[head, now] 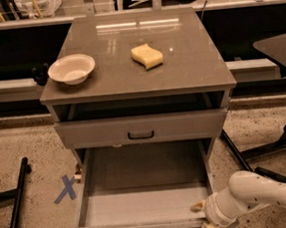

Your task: Open middle drawer

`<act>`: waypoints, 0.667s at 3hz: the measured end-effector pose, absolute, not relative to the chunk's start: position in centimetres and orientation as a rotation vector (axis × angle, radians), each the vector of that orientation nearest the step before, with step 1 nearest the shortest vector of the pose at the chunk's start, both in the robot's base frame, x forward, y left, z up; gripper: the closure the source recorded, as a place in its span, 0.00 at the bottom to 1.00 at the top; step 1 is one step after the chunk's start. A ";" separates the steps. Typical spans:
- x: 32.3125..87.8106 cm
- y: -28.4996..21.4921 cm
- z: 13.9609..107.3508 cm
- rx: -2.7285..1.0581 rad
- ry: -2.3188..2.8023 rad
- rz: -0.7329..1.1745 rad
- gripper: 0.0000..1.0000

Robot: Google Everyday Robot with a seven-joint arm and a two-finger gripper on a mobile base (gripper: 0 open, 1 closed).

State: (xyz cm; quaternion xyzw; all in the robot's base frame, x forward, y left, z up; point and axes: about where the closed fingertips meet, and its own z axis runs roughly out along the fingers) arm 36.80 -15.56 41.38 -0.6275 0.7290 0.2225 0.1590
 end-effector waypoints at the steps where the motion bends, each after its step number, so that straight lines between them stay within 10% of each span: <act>1: 38.8 -16.0 45.9 -1.790 1.995 0.550 0.00; 2: 40.4 -16.4 50.1 -1.793 1.916 0.466 0.00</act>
Offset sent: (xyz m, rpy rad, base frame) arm 0.0571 -0.0141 0.1446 0.0303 -0.3250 0.0393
